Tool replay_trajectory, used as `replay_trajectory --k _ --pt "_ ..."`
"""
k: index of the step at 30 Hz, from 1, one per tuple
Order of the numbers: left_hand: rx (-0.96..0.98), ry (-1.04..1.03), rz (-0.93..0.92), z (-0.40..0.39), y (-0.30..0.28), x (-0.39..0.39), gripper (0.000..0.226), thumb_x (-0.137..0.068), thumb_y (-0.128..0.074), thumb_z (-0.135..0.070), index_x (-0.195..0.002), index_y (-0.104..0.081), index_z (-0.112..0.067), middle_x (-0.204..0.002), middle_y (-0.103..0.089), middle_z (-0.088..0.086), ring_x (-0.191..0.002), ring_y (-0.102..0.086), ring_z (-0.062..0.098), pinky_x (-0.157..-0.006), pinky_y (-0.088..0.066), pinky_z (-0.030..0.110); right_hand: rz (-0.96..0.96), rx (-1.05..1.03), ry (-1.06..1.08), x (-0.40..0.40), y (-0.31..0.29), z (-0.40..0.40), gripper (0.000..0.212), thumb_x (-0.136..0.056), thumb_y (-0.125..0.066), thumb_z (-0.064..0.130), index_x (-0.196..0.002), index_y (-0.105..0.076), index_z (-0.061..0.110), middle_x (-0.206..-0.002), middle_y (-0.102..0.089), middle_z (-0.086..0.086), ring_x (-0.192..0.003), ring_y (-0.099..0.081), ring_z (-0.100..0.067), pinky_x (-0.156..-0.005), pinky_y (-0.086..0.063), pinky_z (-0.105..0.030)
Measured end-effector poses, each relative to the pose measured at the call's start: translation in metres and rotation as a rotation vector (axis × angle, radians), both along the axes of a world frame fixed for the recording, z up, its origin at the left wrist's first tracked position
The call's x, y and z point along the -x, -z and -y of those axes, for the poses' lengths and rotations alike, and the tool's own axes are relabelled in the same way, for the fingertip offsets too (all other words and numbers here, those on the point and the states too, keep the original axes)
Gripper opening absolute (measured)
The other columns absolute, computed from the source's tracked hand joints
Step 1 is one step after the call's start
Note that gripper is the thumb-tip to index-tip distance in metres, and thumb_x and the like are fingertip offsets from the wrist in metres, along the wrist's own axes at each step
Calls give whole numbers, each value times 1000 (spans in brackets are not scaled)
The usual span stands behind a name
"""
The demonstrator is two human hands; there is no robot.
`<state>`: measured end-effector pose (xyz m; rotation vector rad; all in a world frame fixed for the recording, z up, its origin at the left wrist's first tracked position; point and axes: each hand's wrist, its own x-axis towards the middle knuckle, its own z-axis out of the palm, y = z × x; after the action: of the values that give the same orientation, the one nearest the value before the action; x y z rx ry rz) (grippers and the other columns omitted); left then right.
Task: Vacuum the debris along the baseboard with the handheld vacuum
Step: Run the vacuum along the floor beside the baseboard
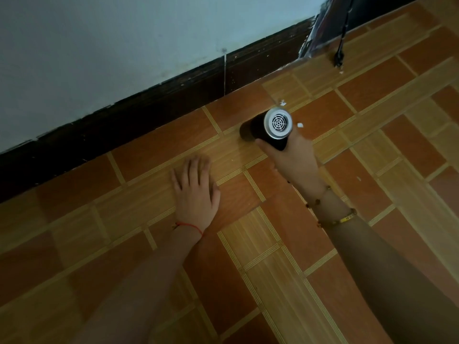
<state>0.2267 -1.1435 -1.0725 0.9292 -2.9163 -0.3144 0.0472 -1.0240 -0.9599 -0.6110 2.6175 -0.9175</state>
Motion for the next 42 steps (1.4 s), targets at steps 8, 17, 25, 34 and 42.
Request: replay_trajectory --k 8,17,25,34,42 --pt "0 -4 -26 0 -3 1 63 -93 -38 -38 -151 -35 -14 -155 -38 13 -146 -30 33 -119 -17 64 -13 -12 -4 15 -2 -17 73 -81 -69 51 -140 -40 18 -112 -67 -3 -85 -69 -27 -74 -59 -43" --pt "-4 -7 -38 -1 -2 1 63 -92 -40 -37 -150 -37 -13 -155 -38 12 -145 -30 33 -119 -16 63 -85 -11 112 32 3 -16 71 -84 -68 47 -142 -40 17 -116 -66 -3 -100 -65 -22 -77 -53 -33" --pt "12 -16 -48 0 -2 2 58 -93 -43 -32 -148 -41 -13 -155 -39 13 -145 -32 34 -118 -18 63 -149 35 263 70 2 -5 76 -83 -68 46 -143 -38 12 -126 -63 -6 -114 -61 -25 -88 -53 -37" --pt "28 -19 -44 1 -2 3 58 -92 -43 -34 -146 -44 -14 -152 -42 12 -143 -35 34 -116 -20 64 -91 38 192 87 6 5 76 -83 -69 47 -143 -39 12 -132 -60 -5 -120 -57 -23 -85 -45 -26" --pt "35 -19 -18 1 -3 2 58 -93 -42 -34 -147 -43 -14 -152 -42 12 -143 -34 34 -116 -22 64 -59 -3 102 93 1 -21 73 -78 -67 54 -136 -45 17 -111 -69 -4 -94 -68 -24 -75 -57 -34"
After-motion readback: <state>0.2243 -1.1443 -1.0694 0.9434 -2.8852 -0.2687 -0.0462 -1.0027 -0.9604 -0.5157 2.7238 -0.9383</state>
